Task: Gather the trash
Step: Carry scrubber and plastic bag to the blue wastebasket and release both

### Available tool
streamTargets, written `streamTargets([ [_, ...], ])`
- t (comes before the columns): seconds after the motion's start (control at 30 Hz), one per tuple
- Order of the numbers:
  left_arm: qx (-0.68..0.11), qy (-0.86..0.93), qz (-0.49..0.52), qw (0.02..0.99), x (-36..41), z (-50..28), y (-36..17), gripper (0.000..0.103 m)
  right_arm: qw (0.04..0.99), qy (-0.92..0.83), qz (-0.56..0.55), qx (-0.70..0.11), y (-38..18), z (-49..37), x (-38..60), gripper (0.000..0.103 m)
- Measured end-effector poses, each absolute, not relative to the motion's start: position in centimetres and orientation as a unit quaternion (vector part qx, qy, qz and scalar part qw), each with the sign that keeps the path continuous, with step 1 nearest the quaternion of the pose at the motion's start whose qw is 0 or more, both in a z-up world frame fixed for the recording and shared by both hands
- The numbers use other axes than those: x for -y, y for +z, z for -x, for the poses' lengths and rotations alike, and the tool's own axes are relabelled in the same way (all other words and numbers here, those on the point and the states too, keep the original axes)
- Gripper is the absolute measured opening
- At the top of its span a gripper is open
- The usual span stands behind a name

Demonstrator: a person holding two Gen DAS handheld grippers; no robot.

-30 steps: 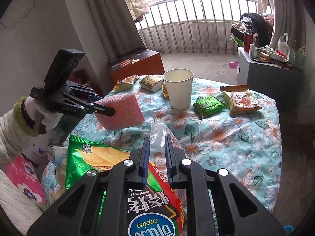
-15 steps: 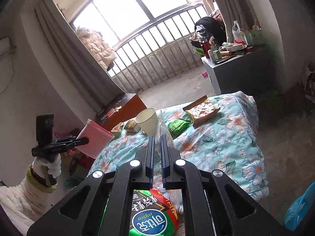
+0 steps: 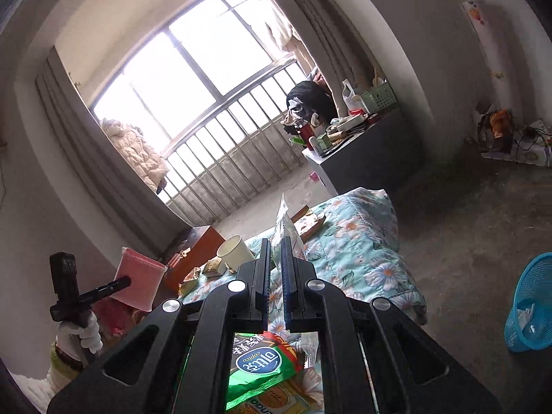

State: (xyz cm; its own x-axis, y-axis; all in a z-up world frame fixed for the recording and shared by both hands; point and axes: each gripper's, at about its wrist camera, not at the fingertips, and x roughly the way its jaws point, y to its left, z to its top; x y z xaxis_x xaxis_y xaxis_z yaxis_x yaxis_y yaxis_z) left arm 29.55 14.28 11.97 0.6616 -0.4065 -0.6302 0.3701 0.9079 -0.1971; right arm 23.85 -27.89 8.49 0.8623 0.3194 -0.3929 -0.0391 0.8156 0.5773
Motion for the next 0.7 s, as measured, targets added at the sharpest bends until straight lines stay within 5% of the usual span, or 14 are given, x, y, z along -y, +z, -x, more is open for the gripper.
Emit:
streamTargets([
  [0.7,-0.316,-0.345,-0.012,0.884,0.3,-25.7,15.9,0.03,0.936,-0.005,-0.307,-0.169,9.7,-13.1,35.6,0.006],
])
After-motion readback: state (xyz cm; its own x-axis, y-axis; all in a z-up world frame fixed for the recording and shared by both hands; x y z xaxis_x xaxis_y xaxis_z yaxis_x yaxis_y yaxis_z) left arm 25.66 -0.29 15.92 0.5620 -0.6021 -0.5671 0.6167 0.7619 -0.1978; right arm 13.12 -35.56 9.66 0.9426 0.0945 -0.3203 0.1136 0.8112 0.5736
